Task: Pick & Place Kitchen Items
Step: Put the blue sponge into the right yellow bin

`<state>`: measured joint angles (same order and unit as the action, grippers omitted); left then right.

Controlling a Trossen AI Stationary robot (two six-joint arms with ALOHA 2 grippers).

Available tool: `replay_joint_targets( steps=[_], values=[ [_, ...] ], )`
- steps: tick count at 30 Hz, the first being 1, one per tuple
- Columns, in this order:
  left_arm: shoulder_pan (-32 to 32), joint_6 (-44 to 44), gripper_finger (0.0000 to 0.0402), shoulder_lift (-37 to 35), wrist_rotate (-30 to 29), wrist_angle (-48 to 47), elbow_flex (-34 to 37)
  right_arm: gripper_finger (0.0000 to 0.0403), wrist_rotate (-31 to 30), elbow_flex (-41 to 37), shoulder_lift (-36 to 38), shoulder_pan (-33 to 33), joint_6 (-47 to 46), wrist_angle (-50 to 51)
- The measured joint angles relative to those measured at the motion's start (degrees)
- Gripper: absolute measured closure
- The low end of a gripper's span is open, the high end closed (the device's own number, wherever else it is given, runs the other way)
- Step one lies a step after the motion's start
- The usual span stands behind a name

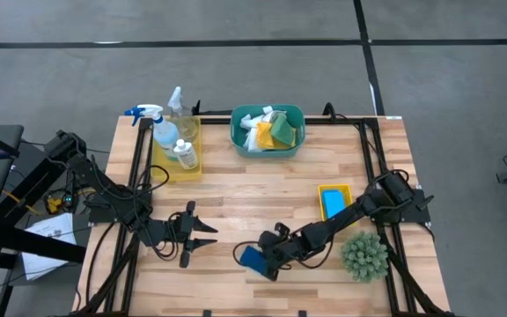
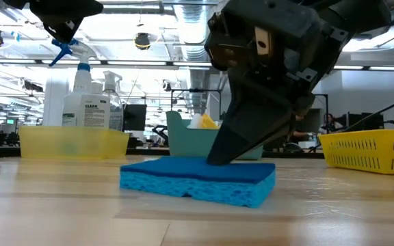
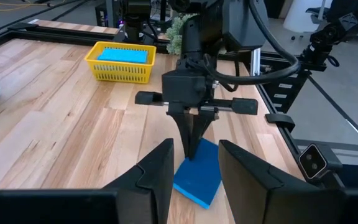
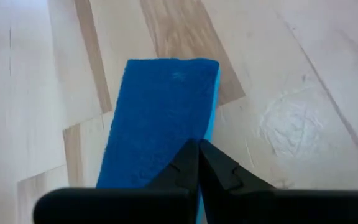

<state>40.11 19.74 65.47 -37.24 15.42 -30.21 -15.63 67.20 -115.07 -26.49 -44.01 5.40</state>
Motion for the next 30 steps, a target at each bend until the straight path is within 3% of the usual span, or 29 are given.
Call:
replay_joint_targets(
  steps=[13,24,30],
  values=[
    [0.0,0.0,0.0279,0.0,0.0,0.0,0.0,0.0403,-1.4,0.0,1.9,-0.1,-0.7,1.2],
    [0.0,0.0,0.0279,0.0,0.0,-0.2,0.0,0.0403,-14.4,0.0,12.1,-3.9,-2.0,9.8],
    [0.0,0.1,0.0279,0.0,0.0,-0.2,0.0,0.0403,-17.9,0.0,14.4,-5.1,-7.2,17.8]
  ],
)
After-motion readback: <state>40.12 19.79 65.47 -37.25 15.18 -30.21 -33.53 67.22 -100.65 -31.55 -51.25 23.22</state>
